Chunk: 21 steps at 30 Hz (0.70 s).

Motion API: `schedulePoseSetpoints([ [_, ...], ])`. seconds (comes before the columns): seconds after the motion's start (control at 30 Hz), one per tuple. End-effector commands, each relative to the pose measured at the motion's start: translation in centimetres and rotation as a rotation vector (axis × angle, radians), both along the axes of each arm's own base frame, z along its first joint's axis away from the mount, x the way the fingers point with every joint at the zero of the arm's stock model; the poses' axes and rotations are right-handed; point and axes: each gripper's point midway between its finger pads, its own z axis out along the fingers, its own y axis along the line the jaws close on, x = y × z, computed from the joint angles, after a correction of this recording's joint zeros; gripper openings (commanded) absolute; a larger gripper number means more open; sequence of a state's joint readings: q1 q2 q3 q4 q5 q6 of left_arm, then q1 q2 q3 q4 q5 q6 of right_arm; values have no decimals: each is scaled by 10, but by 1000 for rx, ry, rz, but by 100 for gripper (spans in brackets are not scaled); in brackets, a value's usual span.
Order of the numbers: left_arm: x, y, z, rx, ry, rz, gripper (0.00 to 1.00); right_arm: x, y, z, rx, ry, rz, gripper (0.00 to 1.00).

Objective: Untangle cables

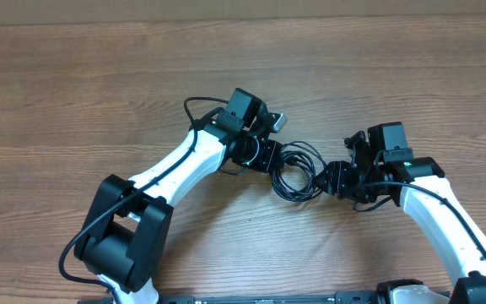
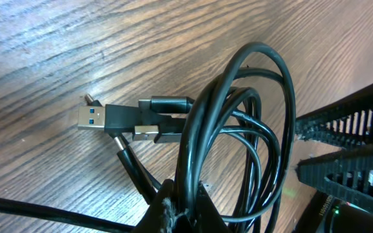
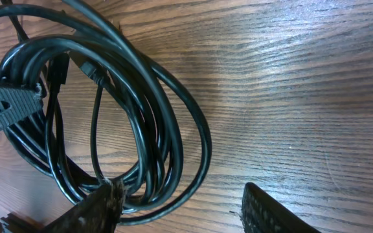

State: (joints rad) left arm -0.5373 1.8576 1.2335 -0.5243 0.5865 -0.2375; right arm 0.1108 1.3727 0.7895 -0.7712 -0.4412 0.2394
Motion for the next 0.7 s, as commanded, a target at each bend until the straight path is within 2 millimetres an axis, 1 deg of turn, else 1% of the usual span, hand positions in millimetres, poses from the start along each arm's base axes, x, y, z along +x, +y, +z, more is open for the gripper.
schedulePoseSetpoints([
  [0.0,-1,-14,16,-72,16,-27,4,10,1,9,11,-30,1,56],
  [0.07,-9,-21,24,-134,36,-73,4,10,1,9,11,-30,1,55],
  [0.1,-13,-24,27,-160,42,-96,4,10,1,9,11,-30,2,52],
  [0.2,-17,-27,31,-189,55,-117,4,8,5,9,12,-30,14,49],
  [0.23,-18,-27,32,-192,58,-119,4,8,6,9,11,-29,20,46],
  [0.27,-19,-28,34,-207,66,-126,4,7,7,9,11,-28,21,38],
  [0.33,-20,-29,36,-218,69,-132,4,7,6,9,11,-29,22,15],
  [0.37,-19,-28,34,-206,63,-126,4,7,6,9,10,-29,21,8],
  [0.43,-11,-19,22,-123,34,-84,4,7,6,9,7,-29,20,4],
  [0.5,-2,-1,4,16,13,-10,4,7,6,9,8,-29,20,4],
  [0.53,-1,5,-1,55,15,13,4,7,6,9,8,-29,21,4],
  [0.6,-2,8,-3,75,22,18,4,7,7,9,13,-30,22,4],
  [0.67,-3,8,-3,73,25,17,4,8,18,16,75,-56,72,4],
])
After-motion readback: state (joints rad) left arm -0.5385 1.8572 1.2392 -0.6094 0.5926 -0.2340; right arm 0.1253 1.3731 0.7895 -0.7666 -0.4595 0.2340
